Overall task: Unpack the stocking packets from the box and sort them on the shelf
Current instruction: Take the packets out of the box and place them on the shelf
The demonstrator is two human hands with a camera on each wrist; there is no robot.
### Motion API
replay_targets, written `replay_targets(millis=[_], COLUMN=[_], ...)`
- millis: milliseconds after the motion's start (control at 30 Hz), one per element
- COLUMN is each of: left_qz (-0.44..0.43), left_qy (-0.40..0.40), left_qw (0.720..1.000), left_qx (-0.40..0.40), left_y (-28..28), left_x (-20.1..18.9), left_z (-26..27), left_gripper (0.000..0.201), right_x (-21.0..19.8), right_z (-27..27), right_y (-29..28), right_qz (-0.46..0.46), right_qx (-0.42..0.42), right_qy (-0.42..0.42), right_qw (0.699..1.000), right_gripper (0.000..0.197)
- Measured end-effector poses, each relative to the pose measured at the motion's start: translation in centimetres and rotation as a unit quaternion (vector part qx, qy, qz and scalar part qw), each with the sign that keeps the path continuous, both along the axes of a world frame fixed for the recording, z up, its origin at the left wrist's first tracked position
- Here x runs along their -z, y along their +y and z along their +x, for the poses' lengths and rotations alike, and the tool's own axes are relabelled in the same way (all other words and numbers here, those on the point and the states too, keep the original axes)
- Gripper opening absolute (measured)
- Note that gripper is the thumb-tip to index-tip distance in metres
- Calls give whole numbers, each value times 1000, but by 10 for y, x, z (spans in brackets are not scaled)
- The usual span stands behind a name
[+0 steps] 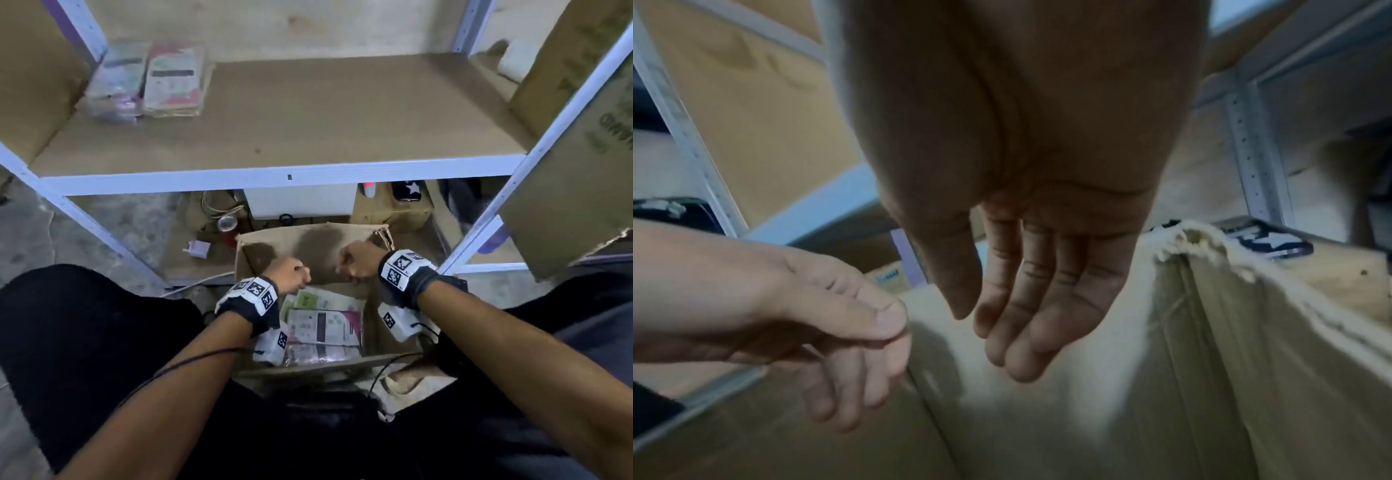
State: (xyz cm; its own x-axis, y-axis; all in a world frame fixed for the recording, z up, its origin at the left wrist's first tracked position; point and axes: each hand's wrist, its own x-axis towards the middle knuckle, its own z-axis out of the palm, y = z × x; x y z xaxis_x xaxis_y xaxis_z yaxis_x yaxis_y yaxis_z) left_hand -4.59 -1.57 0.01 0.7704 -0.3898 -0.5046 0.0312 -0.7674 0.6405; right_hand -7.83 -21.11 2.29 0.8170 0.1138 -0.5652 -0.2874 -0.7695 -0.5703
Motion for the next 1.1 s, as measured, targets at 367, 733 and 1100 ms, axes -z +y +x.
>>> replay_targets(millis=[367,733,1100], left_qz=[133,184,199], left_qy=[89,105,117], left_qw=[987,977,972], left_qx=[26,30,33], left_y=[9,20,2], left_x=[99,125,139], left_z=[24,26,36], left_gripper=[30,39,36], right_x=[136,211,230], right_z=[33,17,-11], right_y=[17,28,48], right_qz=[-165,-188,-186], right_qx=[-106,-170,-288], right_qy=[54,74,41], right_qw=[979,964,938], right_gripper=[29,53,49])
